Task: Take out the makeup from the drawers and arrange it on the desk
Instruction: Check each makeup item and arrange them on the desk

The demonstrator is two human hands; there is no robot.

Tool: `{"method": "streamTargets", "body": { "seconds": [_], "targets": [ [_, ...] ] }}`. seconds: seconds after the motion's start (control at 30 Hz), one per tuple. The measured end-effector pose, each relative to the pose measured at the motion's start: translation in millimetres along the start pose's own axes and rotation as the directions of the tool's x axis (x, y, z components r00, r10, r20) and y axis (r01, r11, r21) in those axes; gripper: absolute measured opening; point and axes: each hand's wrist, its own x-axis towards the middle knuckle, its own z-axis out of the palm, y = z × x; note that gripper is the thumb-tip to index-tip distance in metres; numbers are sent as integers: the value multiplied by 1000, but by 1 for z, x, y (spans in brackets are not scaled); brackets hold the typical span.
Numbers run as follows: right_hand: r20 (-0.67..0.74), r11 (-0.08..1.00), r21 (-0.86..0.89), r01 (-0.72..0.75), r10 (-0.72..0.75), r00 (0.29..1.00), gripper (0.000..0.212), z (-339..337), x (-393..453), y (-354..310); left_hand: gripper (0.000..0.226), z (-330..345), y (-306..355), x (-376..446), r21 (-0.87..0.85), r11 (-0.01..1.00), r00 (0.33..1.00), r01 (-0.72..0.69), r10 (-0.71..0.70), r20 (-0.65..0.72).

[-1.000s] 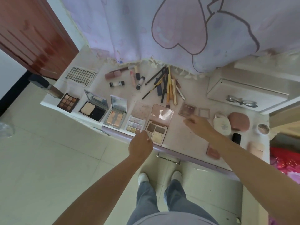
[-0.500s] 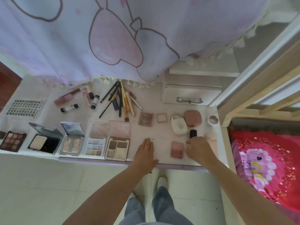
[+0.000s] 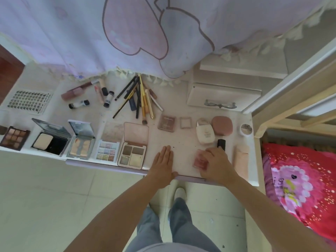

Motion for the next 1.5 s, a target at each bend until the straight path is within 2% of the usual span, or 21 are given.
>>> {"method": "streamTargets", "body": {
  "seconds": [0.07,0.17,0.23,0.33,0.37,0.43,0.53,0.63,0.77,0.93,0.97,1.07,1.17,1.3,1.4,1.5],
  "targets": [
    [-29,984,172,-50,55,998,48,-16,0,-7,75,-12,2,-4,-137,991,1000,-4,2,-12],
    [-111,947,319,-32,71,991,50,-45,1,-18,75,-45,1,-18,-407,911,981,-66,-15,-192],
    [-161,909,415,34,37,986,44,-71,3,-32,74,-74,-3,-32,-564,814,958,-141,-31,-284],
    [-220,871,457,183,-89,971,39,-107,6,-58,70,-116,-12,-58,-762,608,953,-222,-30,-302],
    [-250,871,430,238,-138,958,39,-115,8,-66,67,-127,-14,-67,-790,558,945,-255,-29,-326],
    [-326,869,350,350,-238,915,40,-129,11,-84,58,-142,-16,-81,-781,520,913,-346,-5,-407],
    [-388,848,280,449,-328,861,42,-144,9,-106,54,-154,-18,-101,-794,404,868,-454,2,-496],
    [-395,813,349,467,-324,859,43,-150,7,-118,52,-162,-22,-116,-793,311,831,-524,-20,-557],
    [-347,750,504,428,-278,896,31,-149,9,-129,48,-170,-26,-128,-769,290,798,-570,-30,-602],
    [-272,581,734,352,-223,936,42,-148,12,-138,52,-169,-30,-134,-764,260,785,-591,-37,-619],
    [-254,574,746,337,-222,941,38,-148,14,-138,53,-169,-30,-134,-778,243,795,-579,-43,-605],
    [-185,525,813,252,-177,967,10,-148,21,-135,52,-166,-32,-132,-825,221,842,-519,-35,-539],
    [-63,437,892,113,-126,990,11,-142,30,-125,47,-161,-34,-126,-869,194,883,-456,-27,-469],
    [97,313,946,-86,-22,995,25,-123,42,-110,51,-138,-35,-119,-926,181,935,-330,-69,-347],
    [185,306,934,-185,29,982,31,-106,49,-102,42,-117,-35,-113,-956,149,953,-254,-132,-274],
    [198,407,886,-225,107,974,31,-85,57,-95,35,-102,-36,-103,-980,106,954,-166,-235,-187]
  ]
}}
